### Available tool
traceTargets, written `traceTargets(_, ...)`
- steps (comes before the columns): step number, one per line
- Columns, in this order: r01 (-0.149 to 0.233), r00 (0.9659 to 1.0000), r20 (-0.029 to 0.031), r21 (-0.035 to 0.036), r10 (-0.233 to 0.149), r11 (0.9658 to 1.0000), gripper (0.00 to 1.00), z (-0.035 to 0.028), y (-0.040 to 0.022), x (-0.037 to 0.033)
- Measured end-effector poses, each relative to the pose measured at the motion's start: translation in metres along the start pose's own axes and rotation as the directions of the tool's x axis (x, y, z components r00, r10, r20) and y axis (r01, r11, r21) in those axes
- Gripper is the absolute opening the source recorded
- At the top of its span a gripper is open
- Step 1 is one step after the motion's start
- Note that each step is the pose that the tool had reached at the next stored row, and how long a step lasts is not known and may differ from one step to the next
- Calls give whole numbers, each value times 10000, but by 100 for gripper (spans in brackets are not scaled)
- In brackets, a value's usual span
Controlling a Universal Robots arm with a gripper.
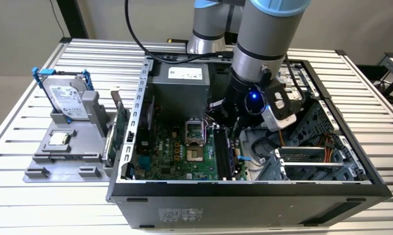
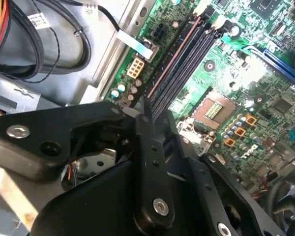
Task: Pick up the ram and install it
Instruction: 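Insert the ram into the slot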
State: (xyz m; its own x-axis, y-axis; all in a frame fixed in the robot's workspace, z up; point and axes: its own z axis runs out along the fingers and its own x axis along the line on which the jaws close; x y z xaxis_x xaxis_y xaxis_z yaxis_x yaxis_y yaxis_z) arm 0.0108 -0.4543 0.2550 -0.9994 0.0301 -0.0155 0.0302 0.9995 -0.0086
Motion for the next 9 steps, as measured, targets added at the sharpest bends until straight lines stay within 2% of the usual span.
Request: traceTargets(9, 0, 10000, 1, 40, 0, 10000, 0, -1, 0, 0)
